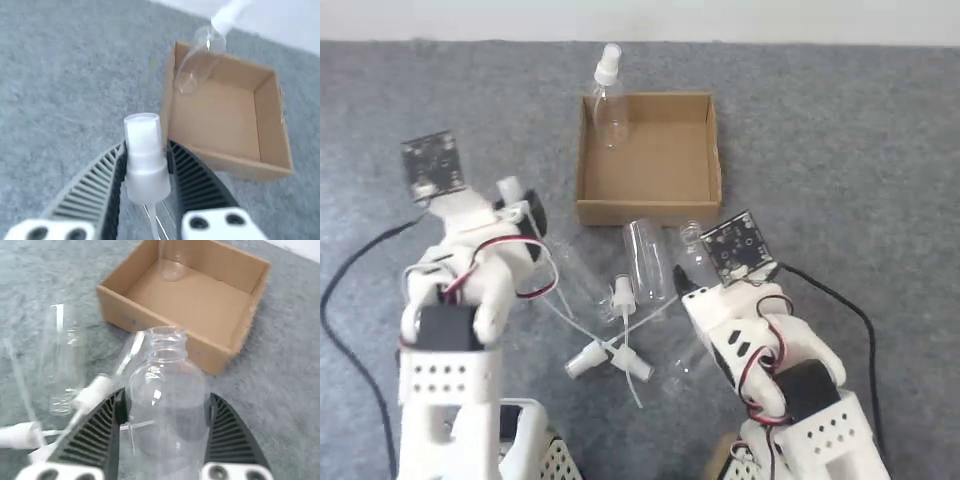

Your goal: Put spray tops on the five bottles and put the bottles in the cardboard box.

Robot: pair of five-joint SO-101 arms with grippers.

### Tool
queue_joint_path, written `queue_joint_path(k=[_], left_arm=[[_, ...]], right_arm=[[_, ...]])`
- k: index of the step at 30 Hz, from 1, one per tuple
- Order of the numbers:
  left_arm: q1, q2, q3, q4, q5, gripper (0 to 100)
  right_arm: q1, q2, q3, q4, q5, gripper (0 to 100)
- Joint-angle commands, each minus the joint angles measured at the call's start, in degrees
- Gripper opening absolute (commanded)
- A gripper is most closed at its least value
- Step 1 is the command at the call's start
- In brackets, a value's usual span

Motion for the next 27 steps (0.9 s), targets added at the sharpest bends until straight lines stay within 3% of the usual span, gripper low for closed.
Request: queue_joint_path(k=[1,8,12,18,27], left_arm=[[-2.90,-5.98,0.22,-3.08,1.76,1],[-7.56,-13.80,2.77,-8.26,4.92,1],[-8.00,-19.08,2.33,-8.88,4.92,1],[-7.65,-27.96,2.59,-13.98,5.98,1],[-8.00,-38.33,2.68,-13.36,10.11,1]], right_arm=[[-3.65,-1.19,-0.62,-1.36,-0.44,10.2],[-9.45,-1.19,1.93,-9.45,-0.09,10.0],[-9.89,-1.19,4.48,-16.84,-0.09,10.0],[-14.81,-0.92,4.66,-19.12,0.18,10.0],[-20.62,-0.48,5.71,-26.95,0.26,10.0]])
